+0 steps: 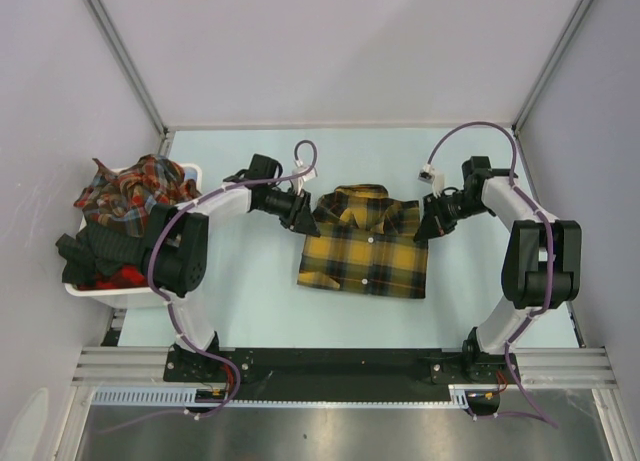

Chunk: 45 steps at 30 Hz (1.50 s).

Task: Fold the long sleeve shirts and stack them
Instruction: Fold the shirt

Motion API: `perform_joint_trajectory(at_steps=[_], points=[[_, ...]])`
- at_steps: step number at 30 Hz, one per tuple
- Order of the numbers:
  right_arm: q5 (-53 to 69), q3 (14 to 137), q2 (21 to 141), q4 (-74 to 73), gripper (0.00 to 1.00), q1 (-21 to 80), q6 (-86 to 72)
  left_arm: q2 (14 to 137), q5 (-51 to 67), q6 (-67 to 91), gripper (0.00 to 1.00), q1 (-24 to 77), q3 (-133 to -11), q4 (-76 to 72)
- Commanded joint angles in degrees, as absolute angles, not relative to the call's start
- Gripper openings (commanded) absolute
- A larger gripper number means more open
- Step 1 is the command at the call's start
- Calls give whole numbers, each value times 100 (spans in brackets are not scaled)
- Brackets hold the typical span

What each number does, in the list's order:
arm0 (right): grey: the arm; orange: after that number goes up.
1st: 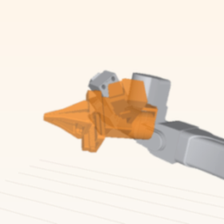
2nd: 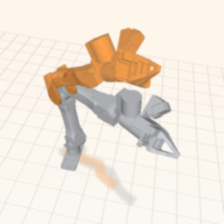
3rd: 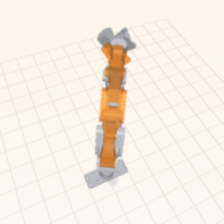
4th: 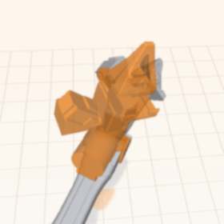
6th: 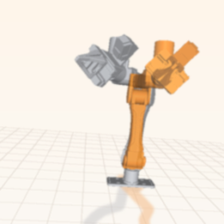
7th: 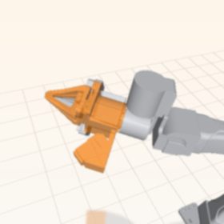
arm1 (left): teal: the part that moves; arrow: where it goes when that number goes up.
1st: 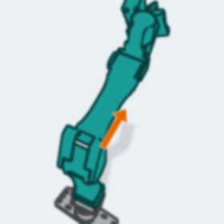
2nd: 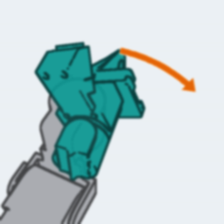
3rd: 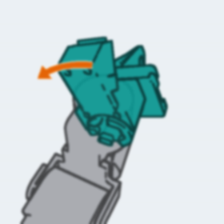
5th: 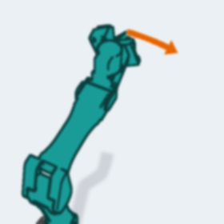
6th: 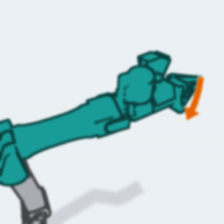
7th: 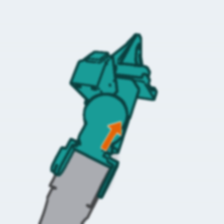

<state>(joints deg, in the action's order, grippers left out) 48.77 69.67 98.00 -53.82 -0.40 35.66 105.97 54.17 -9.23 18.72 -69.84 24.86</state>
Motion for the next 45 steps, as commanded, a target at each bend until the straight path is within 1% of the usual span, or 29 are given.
perform_joint_trajectory(at_steps=[1,4,6,15,20,26,29,30,35,40,43,44,45], points=[[4799,7338,9642,-5001,0,-18,3367,10336,5520,-844,21,1820,-7118,2365],[4685,7496,9677,-4703,0,-18,3086,10362,5362,-642,3,1749,-7407,2119],[4658,7699,9817,-4544,0,-44,2971,10494,5256,-633,0,1732,-7628,2171],[4430,8700,10633,-3745,0,-44,2444,11197,4861,-554,0,1556,-8691,2127],[4070,9017,11082,-2972,0,-26,2127,11706,4553,-440,0,1547,-9219,1969],[3788,9299,11645,-2426,0,-18,1899,12286,4167,-387,1,1547,-9826,1881],[3542,9334,11935,-2171,0,-18,1802,12638,3789,-334,3,1547,-10107,1968],[3490,9360,12005,-2154,0,130,1776,12856,3597,-308,4,1547,-10299,2073],[3217,9597,12541,-2030,0,228,1723,13288,3086,-228,8,1564,-10564,2206],[2744,9703,12823,-1977,0,272,1574,13500,2944,-237,11,1608,-10740,2373],[2707,9826,12902,-2012,0,273,1398,13474,2918,-229,13,1617,-10705,2347],[2716,9844,12885,-2013,0,272,1310,13430,2927,-229,14,1608,-10705,2347],[2742,9922,12798,-2021,5,281,1275,13395,2988,-237,20,1600,-10714,2347]])
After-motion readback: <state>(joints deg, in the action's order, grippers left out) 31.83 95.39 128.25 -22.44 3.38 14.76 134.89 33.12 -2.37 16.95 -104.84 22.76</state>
